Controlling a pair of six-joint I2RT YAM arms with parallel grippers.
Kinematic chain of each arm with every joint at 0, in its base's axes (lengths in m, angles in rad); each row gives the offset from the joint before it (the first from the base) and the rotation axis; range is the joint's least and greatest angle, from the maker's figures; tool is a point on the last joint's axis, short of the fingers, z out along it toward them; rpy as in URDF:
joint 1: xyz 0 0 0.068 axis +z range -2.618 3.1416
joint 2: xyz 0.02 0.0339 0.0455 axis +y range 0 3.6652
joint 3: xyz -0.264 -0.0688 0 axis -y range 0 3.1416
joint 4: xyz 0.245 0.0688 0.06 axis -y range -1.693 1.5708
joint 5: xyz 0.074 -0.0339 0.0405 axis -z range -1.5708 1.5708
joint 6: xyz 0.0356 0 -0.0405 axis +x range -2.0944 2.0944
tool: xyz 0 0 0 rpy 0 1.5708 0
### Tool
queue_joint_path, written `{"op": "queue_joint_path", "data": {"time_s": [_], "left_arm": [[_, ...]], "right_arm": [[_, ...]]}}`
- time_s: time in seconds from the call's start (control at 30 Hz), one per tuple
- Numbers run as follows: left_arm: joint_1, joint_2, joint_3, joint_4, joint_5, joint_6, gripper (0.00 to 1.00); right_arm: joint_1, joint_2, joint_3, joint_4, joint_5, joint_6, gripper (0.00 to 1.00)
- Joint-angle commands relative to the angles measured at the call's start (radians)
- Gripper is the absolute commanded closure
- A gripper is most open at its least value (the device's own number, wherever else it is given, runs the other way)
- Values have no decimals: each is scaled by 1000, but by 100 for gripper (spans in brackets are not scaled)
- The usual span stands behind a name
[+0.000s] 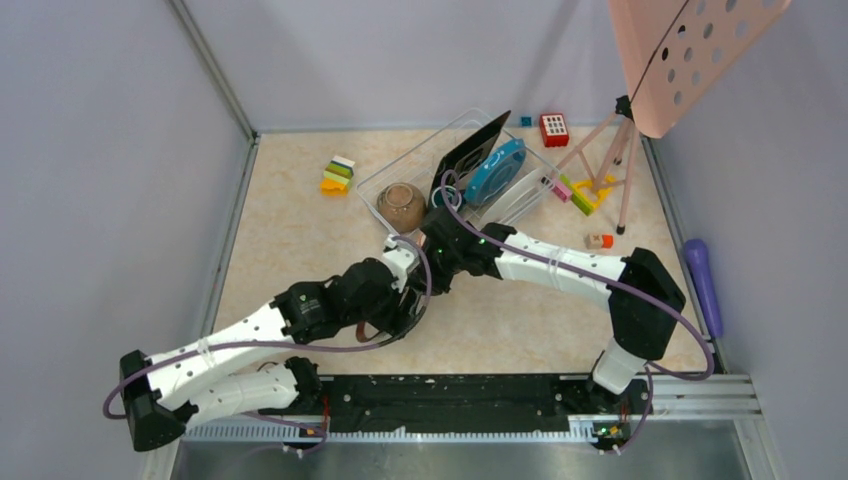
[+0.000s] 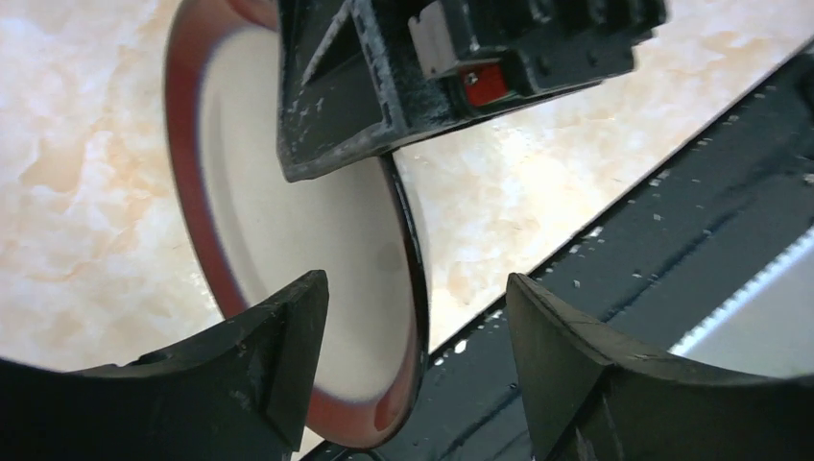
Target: Load the mixed dishes into the dish rack
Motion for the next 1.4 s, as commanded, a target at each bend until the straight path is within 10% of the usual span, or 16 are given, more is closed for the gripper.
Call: {"op": "queue_joint_path", "data": {"time_s": [0.0,0.27,0.4,0.47,0.57,0.77,1.37], "left_arm": [[-62,30,27,-15,-221,-29,28],[-129,155,77,-58,-360,-57,45],[-129,201,133,-116,-405,-52,83],[-129,220,163,-138,-397,-44,100],[-129,257,217,-193,-391,-62,100],[-128,256,307,-317,-454,-112,100],[239,201,632,-186,-266,258,100]], "right_arm": [[-17,-35,4,107,-56,63,100],[-24,-44,-8,124,-68,75,100],[-33,-60,-16,107,-42,69,98],[-42,-77,-29,111,-36,71,82],[-63,-126,-77,148,-14,79,48],[-108,-208,-107,123,37,65,20],[-187,-603,-301,122,345,-261,19]]}}
